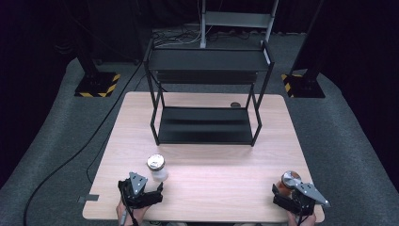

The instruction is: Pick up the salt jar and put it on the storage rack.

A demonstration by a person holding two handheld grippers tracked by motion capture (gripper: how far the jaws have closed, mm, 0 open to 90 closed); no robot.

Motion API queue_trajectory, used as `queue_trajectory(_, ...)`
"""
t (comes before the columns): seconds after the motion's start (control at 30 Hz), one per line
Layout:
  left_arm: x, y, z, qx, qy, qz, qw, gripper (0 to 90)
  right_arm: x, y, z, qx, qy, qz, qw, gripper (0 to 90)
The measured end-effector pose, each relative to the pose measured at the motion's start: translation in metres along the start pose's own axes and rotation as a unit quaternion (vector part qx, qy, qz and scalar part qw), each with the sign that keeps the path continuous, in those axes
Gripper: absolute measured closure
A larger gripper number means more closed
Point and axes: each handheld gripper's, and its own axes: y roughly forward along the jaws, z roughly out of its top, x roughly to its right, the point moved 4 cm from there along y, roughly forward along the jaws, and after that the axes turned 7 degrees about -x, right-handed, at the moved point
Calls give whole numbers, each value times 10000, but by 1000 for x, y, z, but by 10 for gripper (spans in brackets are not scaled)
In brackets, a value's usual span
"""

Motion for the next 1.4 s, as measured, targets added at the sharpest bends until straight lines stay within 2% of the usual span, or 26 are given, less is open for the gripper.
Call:
queue_trajectory(0.27, 4, 1, 6, -77, 135, -51, 9999, 0, 1, 0, 0, 8, 7, 19, 10000, 0)
queue_trajectory(0.67, -3, 6, 19, -112, 72, -104, 9999, 0, 0, 0, 0, -1, -23, 12, 10000, 0)
queue_trajectory(0.83, -8, 15, 27, -115, 55, -218, 9997, 0, -1, 0, 0, -11, -29, -9, 10000, 0)
queue_trajectory(1.07, -6, 25, 34, -127, 125, -318, 9993, 0, -1, 0, 0, -18, -42, -13, 10000, 0)
queue_trajectory(1.4, -6, 34, 36, -168, 147, -415, 9989, 0, -1, 0, 0, -9, -50, -19, 10000, 0)
